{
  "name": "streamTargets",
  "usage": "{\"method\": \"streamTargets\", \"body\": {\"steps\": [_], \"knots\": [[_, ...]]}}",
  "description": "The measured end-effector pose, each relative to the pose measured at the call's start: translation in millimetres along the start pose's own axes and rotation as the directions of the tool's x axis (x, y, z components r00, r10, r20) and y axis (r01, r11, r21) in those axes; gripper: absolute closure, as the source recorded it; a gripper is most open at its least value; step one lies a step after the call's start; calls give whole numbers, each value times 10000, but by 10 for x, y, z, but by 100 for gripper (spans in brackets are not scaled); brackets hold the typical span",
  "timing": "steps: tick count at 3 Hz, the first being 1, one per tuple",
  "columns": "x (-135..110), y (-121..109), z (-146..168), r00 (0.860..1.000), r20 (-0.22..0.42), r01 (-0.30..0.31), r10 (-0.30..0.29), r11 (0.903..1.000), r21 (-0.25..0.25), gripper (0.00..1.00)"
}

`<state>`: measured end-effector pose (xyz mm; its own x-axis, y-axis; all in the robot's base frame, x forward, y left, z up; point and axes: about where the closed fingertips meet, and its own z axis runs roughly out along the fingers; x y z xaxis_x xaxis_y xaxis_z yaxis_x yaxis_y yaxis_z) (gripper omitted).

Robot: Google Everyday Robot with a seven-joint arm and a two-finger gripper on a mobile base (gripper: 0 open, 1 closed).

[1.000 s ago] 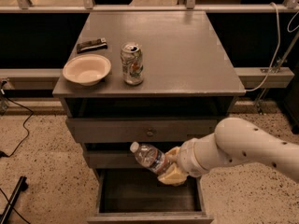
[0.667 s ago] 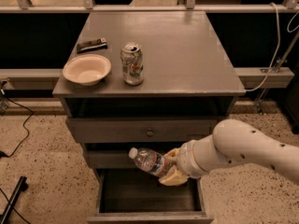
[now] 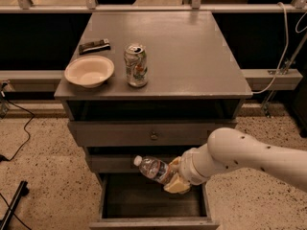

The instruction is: Place water bottle into bottom drawer

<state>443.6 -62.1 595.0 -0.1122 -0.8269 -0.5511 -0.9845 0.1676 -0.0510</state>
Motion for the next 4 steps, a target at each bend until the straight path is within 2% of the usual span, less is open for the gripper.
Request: {"method": "streamTargets", "body": {"steps": [1, 2, 3, 4], "knots": [[463, 98, 443, 9986, -462, -246, 250, 9997, 77, 100], [912, 193, 812, 9909, -1348, 8, 5, 10000, 97, 100], [906, 158, 919, 9873, -1548, 382, -367, 9992, 66, 100], [924, 165, 914, 9841, -1726, 441, -415, 9990, 112, 100]]}}
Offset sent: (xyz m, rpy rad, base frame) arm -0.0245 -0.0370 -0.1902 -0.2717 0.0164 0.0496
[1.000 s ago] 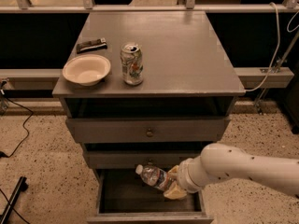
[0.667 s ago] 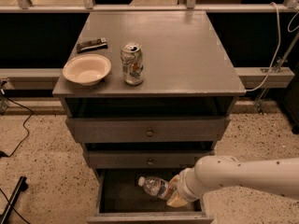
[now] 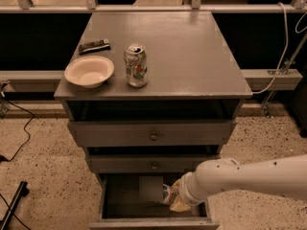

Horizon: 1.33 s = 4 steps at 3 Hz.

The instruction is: Place water bottle into bottom drawer

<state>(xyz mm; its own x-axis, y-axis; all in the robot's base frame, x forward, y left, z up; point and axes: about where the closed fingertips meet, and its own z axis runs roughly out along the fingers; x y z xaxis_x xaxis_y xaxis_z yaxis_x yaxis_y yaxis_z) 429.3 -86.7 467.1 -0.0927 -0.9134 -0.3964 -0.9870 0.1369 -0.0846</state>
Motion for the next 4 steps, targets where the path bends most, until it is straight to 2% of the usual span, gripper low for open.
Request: {"method": "streamTargets", "body": {"steps": [1, 2, 3, 4], "knots": [[238, -128, 31, 9997, -136, 226, -224, 9996, 171, 100], [602, -282, 165, 9978, 597, 261, -279, 9992, 301, 100], [907, -350, 248, 9912, 1182, 544, -592, 9976, 437, 100], [1094, -392, 462, 9880, 1335, 755, -783, 9968, 257, 100]]}}
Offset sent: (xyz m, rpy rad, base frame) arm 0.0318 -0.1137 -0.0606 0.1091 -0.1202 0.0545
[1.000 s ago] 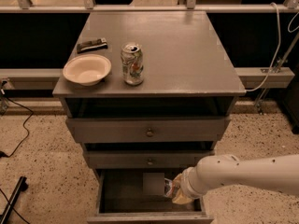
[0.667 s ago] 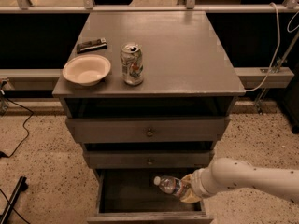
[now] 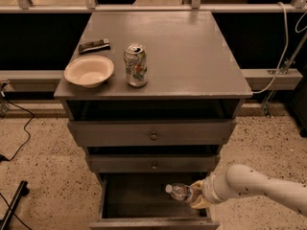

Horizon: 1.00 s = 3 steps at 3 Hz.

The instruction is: Place water bottle into bottom drawer

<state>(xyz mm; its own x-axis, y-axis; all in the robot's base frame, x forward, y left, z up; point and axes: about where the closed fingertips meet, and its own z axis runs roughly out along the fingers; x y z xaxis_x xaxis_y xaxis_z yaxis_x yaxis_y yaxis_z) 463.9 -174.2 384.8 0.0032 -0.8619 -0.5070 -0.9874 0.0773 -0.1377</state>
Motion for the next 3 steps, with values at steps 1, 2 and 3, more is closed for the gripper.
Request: {"method": "streamTargets", "body": {"steps": [1, 2, 3], "knots": [[193, -63, 444, 10000, -26, -12, 11, 9994, -339, 100], [323, -125, 748, 9998, -158, -123, 116, 9989, -449, 100], [420, -209, 1047, 9998, -174, -124, 117, 9992, -390, 100]]}}
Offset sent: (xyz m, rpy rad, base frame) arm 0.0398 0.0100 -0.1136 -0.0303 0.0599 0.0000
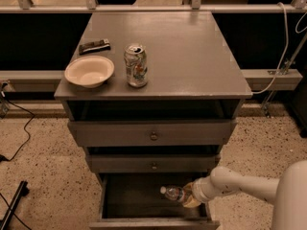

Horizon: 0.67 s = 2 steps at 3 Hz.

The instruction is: Place water bottle into bottom drawer

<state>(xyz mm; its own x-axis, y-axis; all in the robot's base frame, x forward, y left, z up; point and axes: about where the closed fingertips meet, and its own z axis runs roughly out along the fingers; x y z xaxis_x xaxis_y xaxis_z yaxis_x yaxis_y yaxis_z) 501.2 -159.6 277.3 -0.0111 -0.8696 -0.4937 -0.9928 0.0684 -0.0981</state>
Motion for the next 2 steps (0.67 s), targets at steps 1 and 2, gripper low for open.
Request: {"method": "streamTargets", "body": {"steps": [1, 2], "knots": [[13, -75, 240, 9999, 124, -55, 53, 9998, 169, 100], [47, -79, 564, 9987, 369, -358, 354, 9993, 98, 99]]}}
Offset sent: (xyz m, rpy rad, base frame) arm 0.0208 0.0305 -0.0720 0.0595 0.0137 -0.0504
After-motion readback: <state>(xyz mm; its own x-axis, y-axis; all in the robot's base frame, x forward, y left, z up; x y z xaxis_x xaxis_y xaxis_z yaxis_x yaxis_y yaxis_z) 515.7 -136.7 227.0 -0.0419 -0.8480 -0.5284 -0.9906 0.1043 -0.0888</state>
